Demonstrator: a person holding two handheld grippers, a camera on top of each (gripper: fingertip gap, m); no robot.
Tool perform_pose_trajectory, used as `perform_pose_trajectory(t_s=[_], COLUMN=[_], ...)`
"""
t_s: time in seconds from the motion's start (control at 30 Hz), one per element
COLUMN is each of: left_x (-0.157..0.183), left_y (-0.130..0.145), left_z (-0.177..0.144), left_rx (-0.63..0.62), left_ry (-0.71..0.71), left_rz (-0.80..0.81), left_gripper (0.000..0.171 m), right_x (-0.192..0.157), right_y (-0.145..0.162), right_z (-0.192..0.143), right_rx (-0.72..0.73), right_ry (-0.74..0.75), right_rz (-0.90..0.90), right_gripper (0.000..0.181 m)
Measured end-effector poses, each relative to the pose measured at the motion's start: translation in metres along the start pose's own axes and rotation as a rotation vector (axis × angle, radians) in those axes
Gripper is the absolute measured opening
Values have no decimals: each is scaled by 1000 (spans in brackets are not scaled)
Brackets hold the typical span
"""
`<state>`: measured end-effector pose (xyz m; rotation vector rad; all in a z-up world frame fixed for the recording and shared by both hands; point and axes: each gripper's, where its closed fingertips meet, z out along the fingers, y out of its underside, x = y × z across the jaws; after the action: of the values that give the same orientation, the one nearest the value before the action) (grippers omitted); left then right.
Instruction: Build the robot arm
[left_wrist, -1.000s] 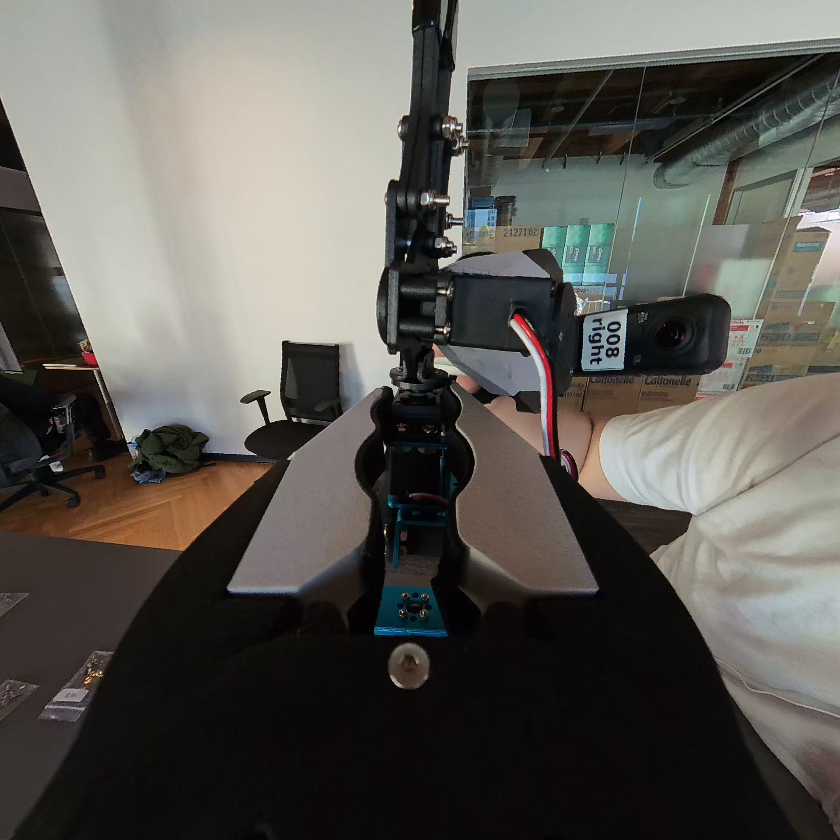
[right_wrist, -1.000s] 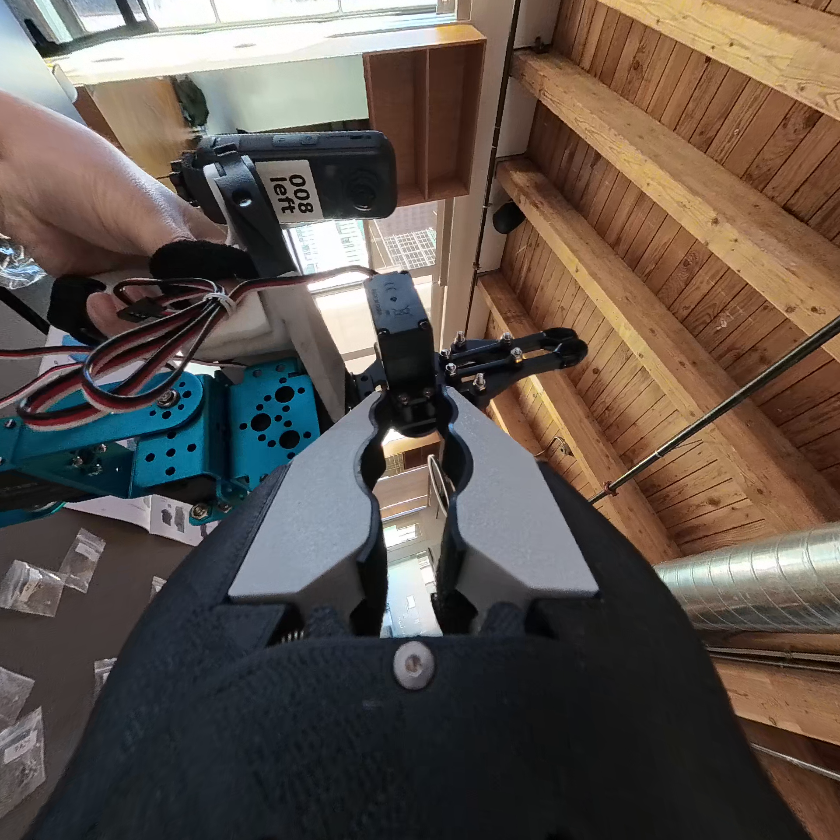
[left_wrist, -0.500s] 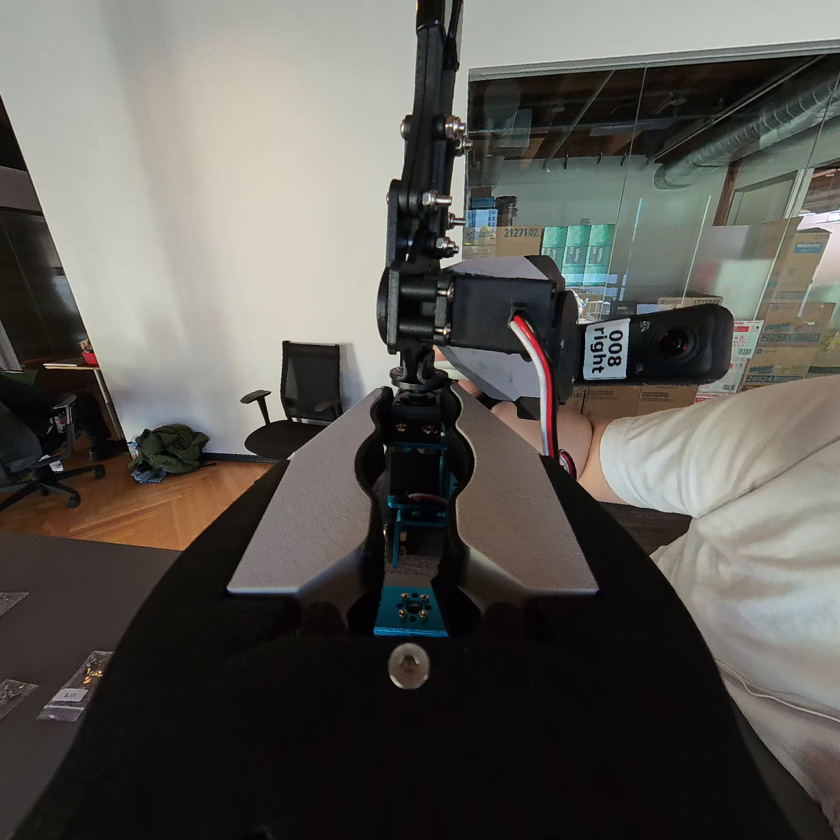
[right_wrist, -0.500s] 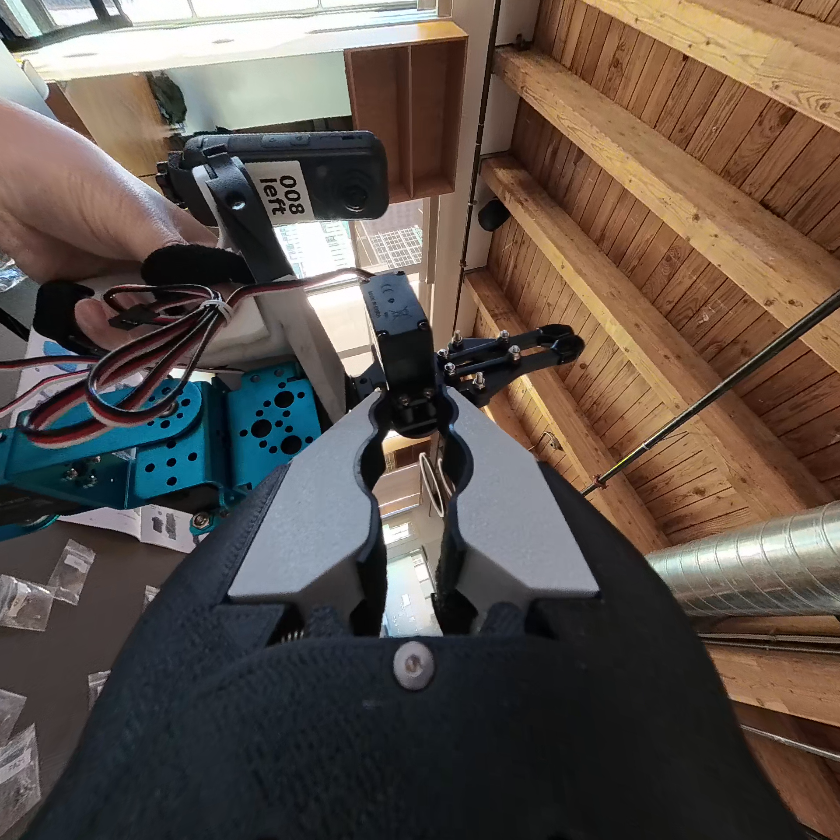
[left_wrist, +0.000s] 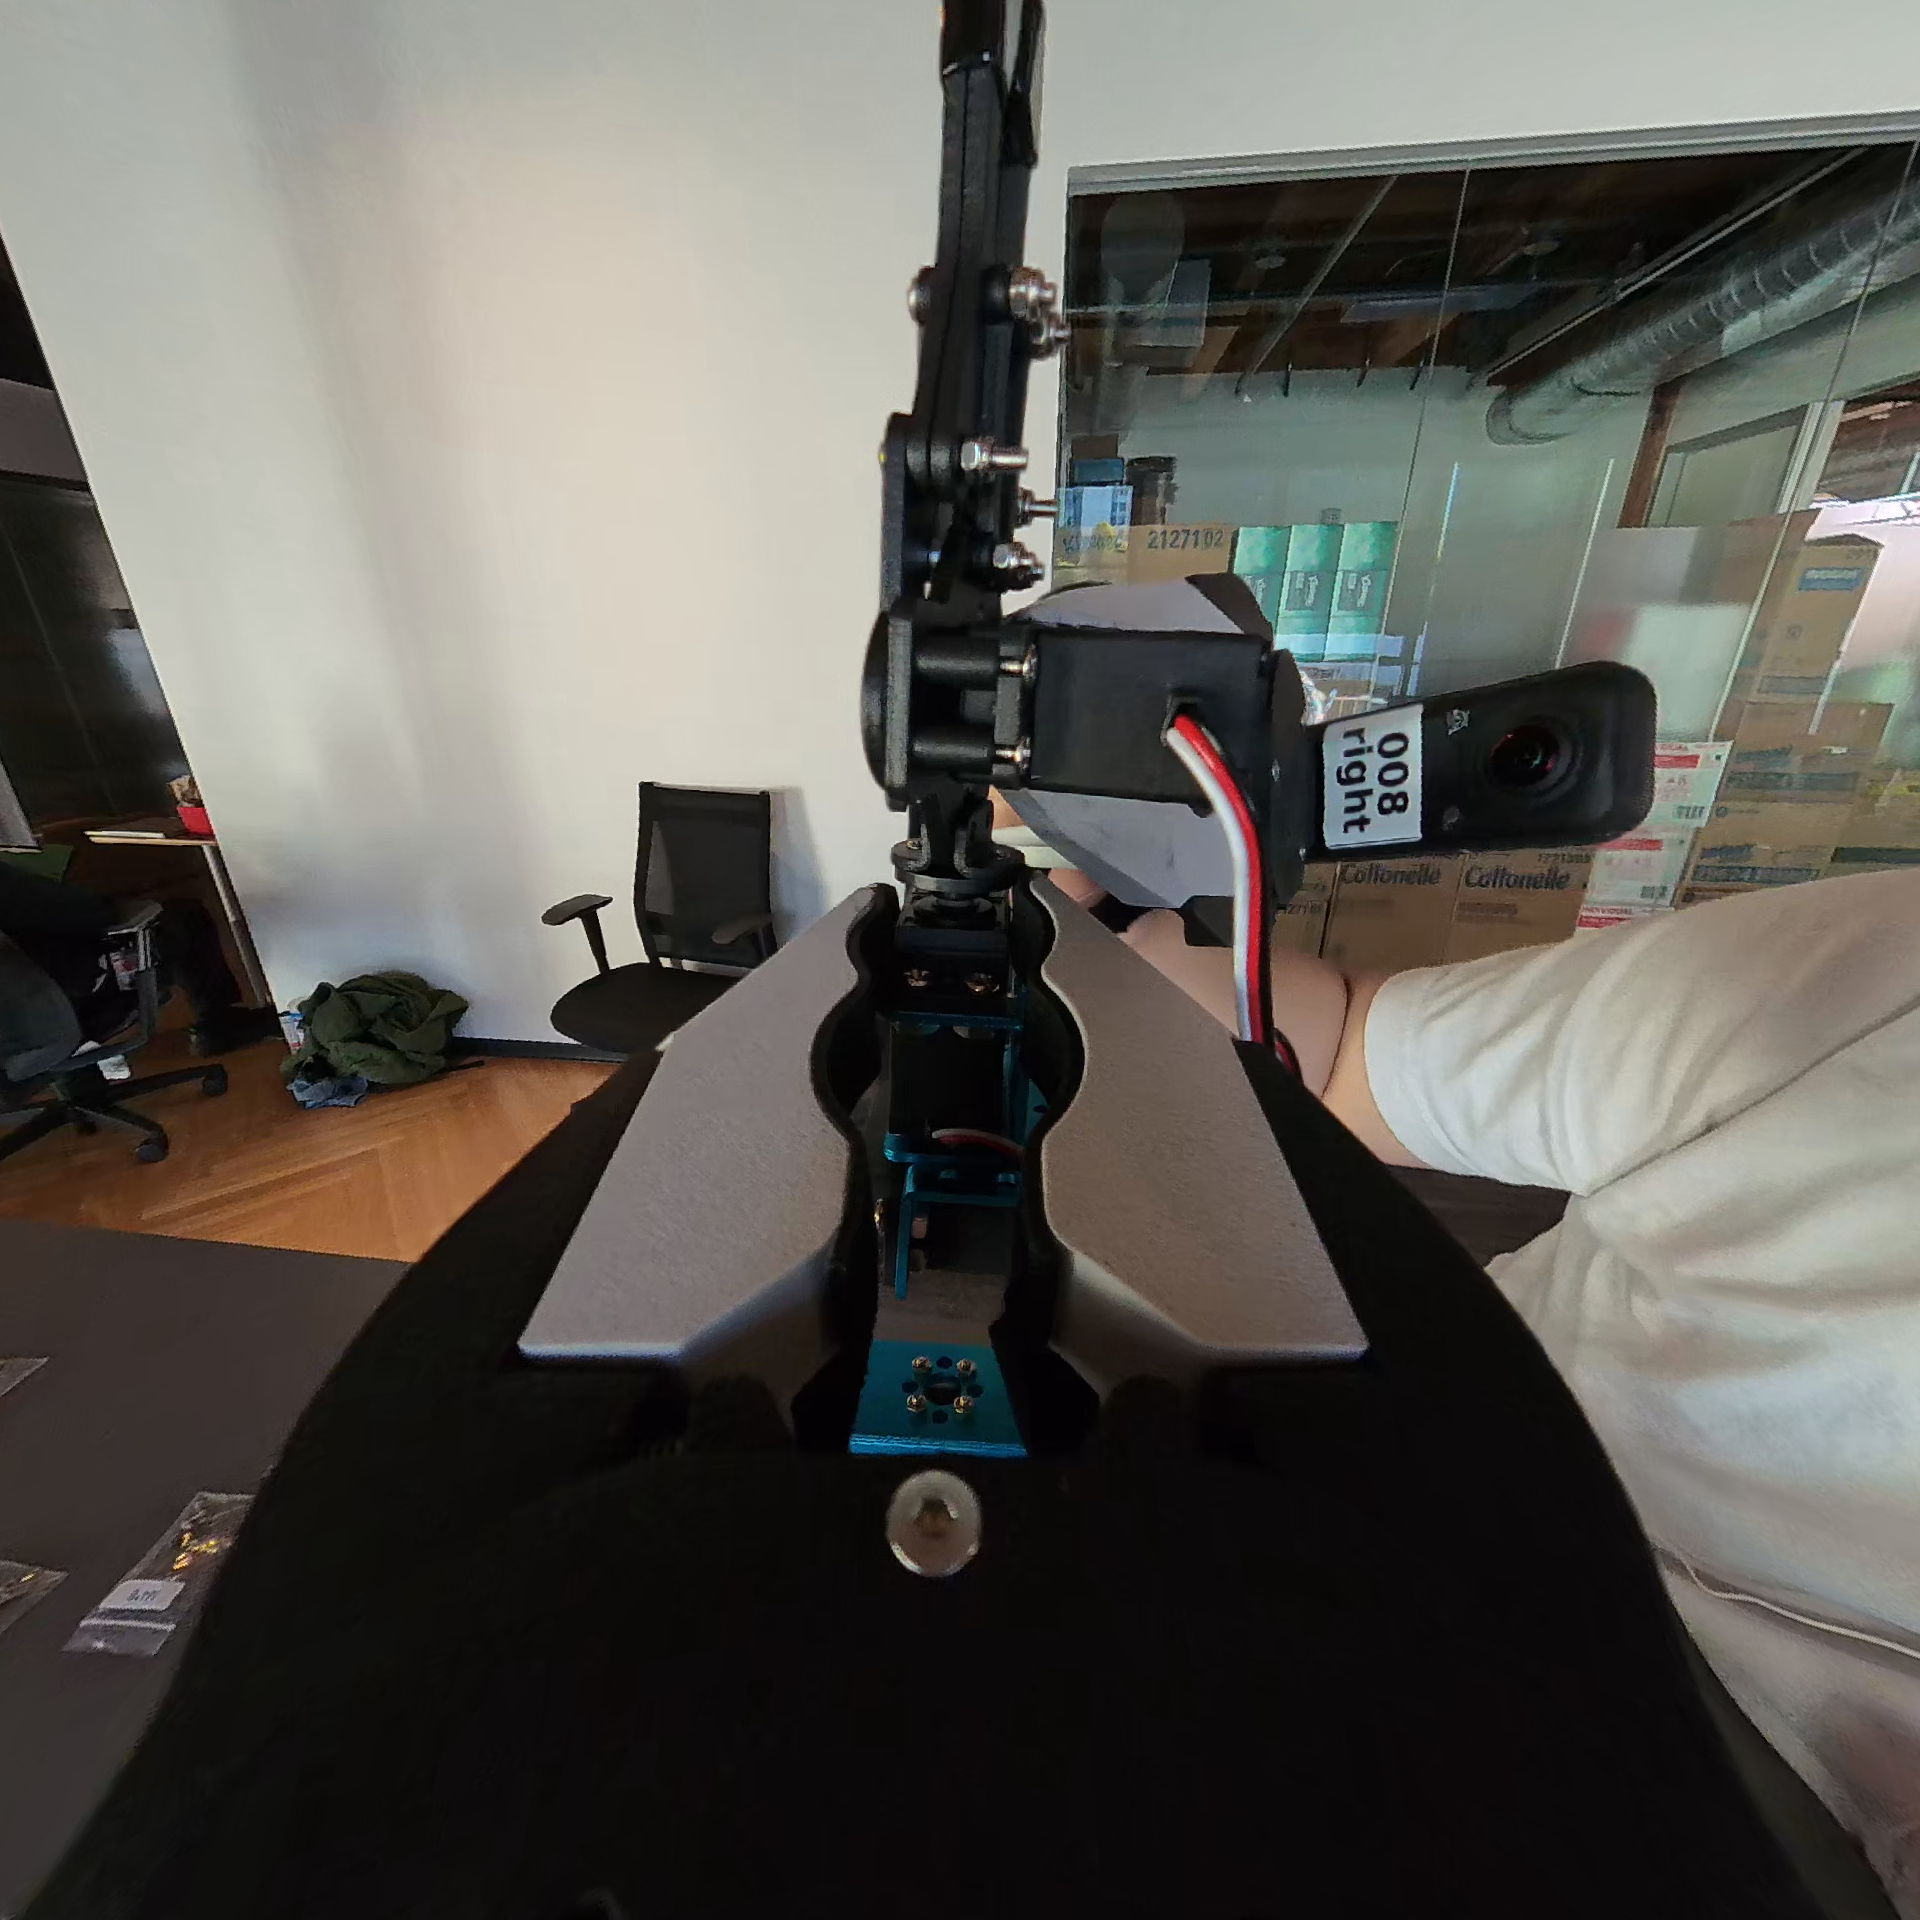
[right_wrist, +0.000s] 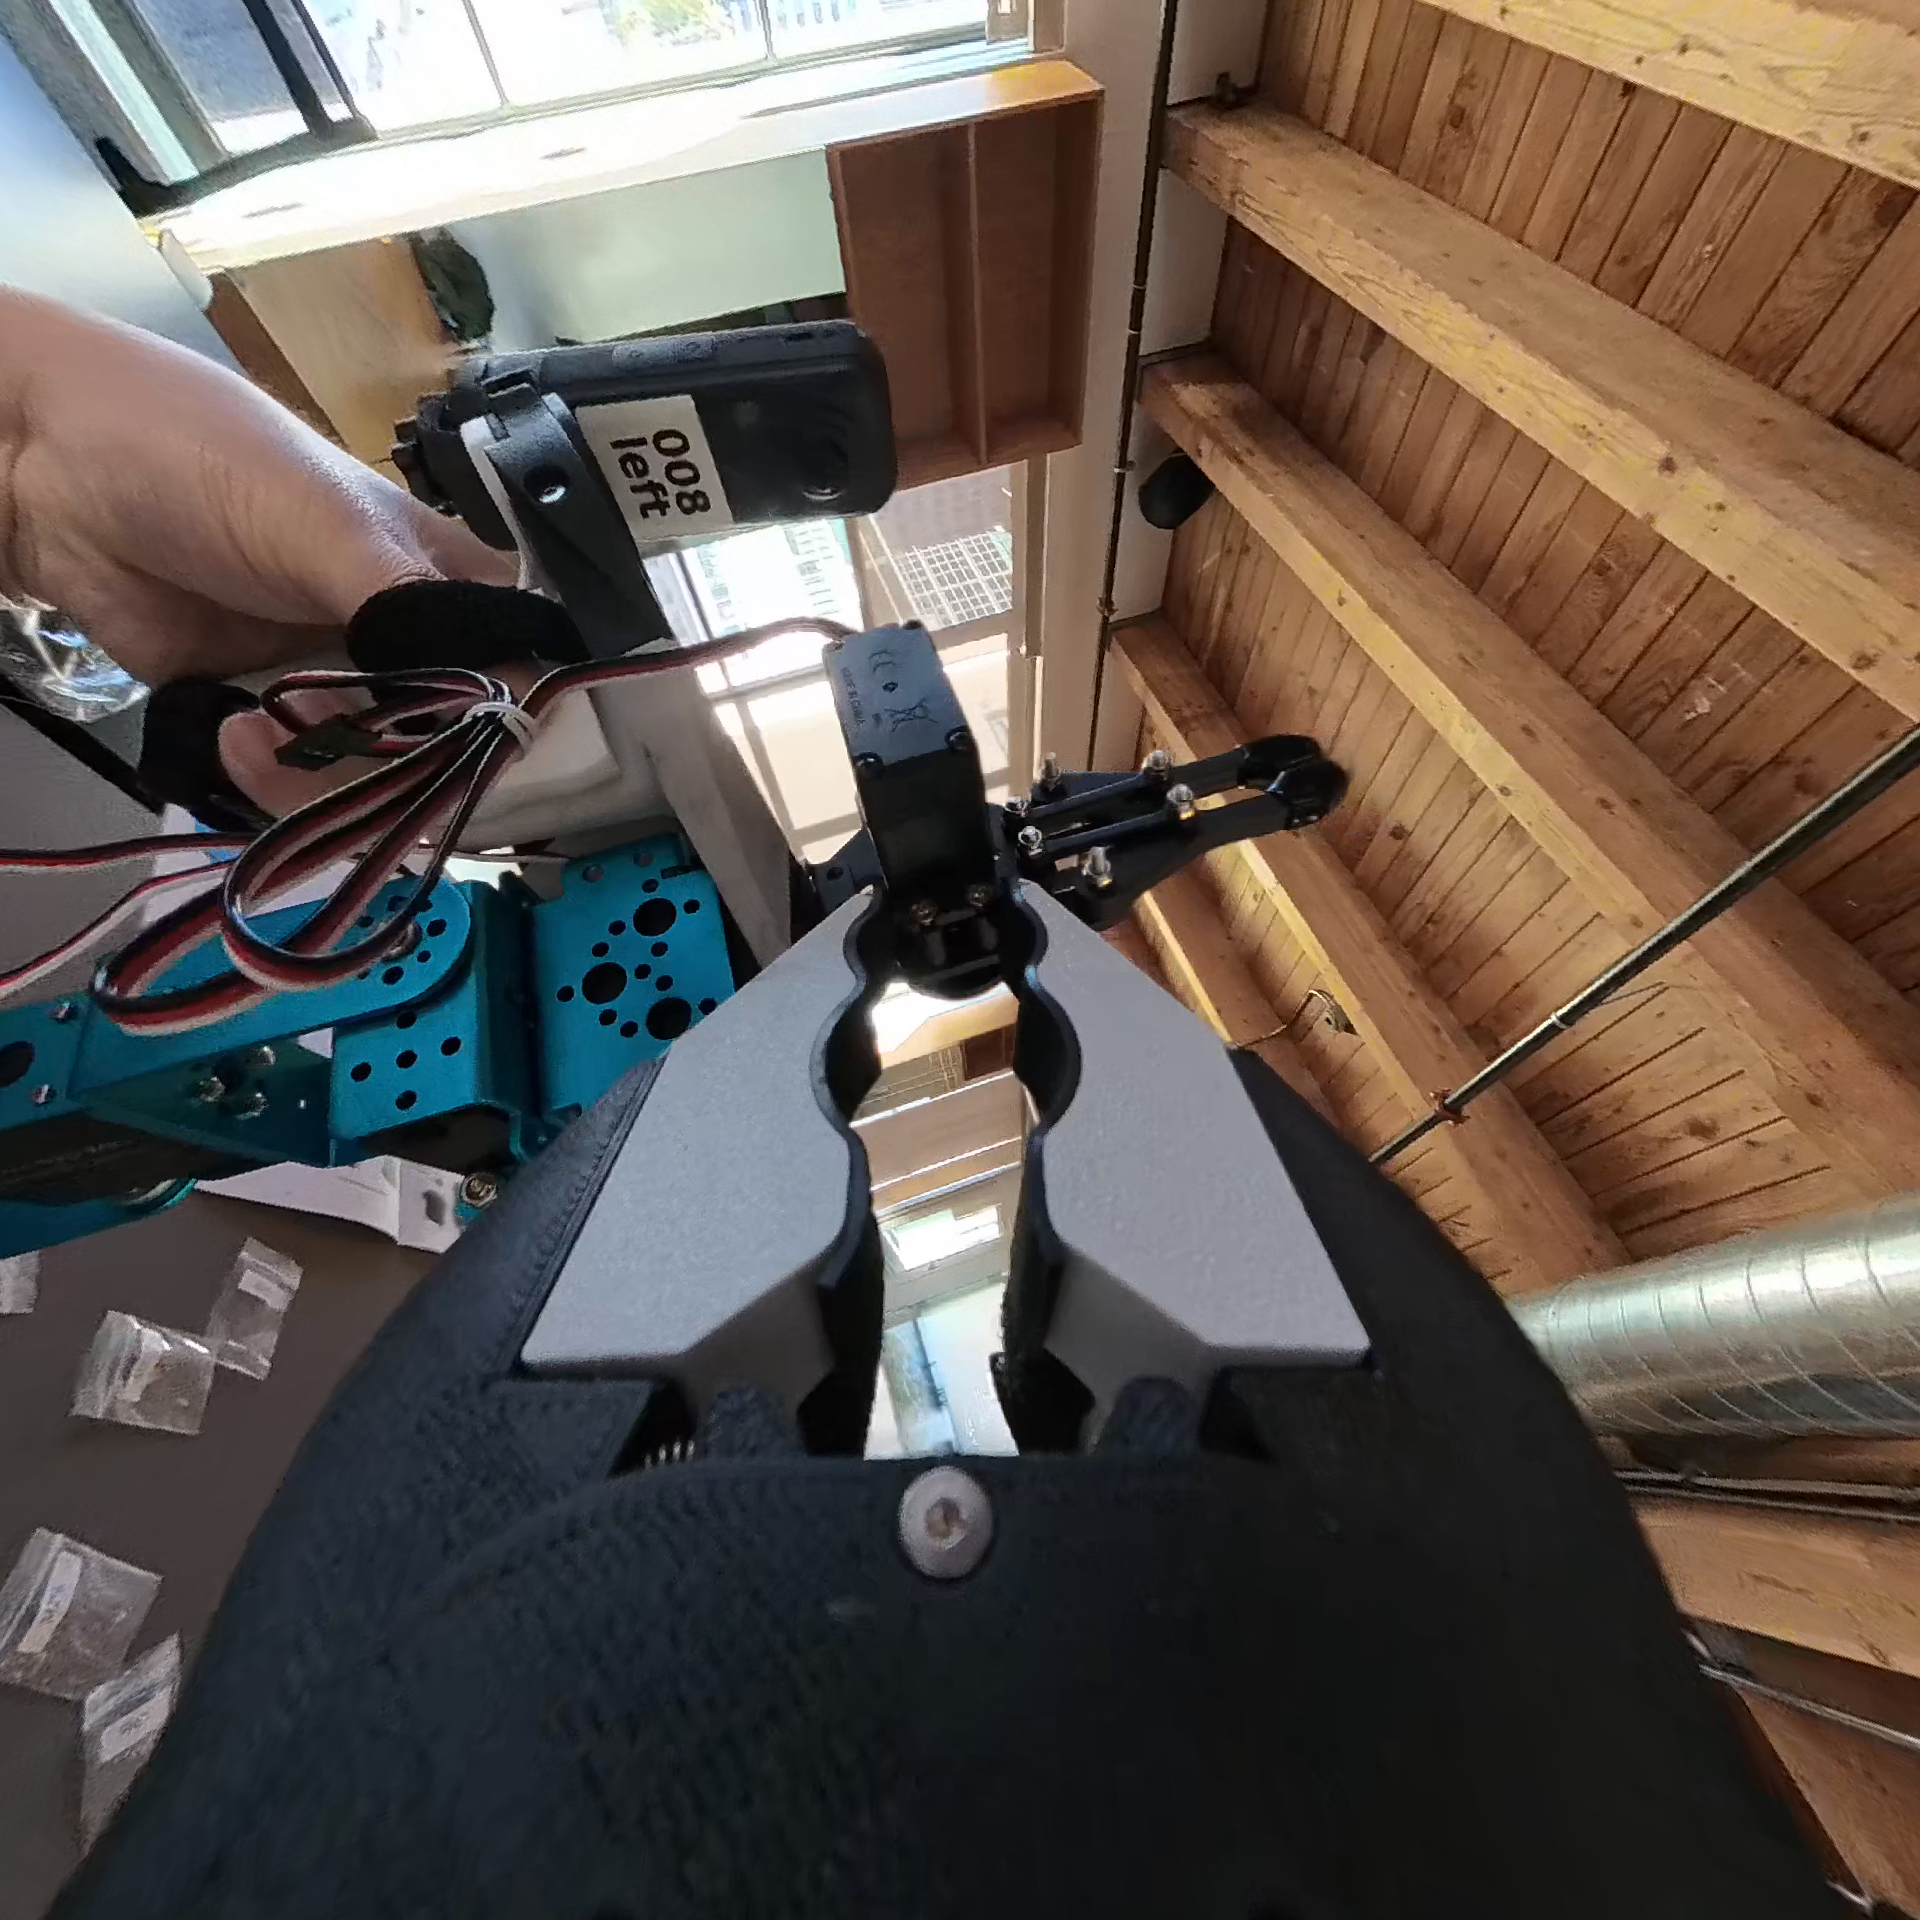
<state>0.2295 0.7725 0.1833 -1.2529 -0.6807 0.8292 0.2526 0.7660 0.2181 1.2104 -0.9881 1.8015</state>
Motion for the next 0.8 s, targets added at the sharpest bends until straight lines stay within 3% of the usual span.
perform_pose_trajectory(t_s=[0.8], left_x=[2], left_y=[0], left_z=[0], left_rx=[24], left_ry=[51], left_rz=[-30], left_gripper=[21], right_x=[1], right_y=[1], right_z=[-1], right_rx=[114], right_ry=[-111], right_rz=[135], right_gripper=[19])
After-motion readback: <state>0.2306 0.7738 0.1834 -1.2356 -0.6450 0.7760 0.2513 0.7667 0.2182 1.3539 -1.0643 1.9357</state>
